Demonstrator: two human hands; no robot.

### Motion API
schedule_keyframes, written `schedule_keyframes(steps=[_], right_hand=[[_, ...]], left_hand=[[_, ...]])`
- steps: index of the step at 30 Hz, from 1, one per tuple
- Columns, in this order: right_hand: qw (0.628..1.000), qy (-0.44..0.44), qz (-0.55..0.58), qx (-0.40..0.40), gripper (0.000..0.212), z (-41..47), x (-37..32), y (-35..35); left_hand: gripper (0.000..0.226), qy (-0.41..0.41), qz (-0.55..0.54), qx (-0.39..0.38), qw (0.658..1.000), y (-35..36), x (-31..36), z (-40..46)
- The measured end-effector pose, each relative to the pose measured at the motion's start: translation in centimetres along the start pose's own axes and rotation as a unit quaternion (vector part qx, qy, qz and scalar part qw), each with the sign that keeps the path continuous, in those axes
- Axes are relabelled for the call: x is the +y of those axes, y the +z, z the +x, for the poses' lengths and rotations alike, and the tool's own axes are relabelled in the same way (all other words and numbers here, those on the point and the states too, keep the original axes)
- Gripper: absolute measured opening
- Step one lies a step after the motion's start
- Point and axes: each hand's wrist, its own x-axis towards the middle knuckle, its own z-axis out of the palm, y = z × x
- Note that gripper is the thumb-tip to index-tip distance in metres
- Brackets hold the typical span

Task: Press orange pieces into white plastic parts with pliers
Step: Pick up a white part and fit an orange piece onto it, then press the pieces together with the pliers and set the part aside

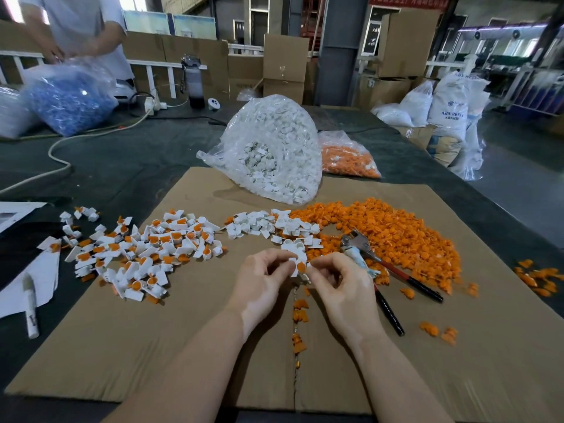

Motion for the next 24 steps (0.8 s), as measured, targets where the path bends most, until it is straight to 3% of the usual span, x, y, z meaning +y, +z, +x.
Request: schedule_keyframes(steps=[5,24], right_hand=[[0.997,-0.067,-0.033,-0.021,0.029,-0.02,-0.31,-0.16],[0.993,-0.088,-0.082,-0.019,0.021,0.04,-0.45,-0.09]], left_hand=[[0.015,-0.005,-0.008,-0.01,1.0,-0.04,0.07,-0.01],[0.012,-0.014,0.013,-0.022,1.0,0.14,0.17,0.09]])
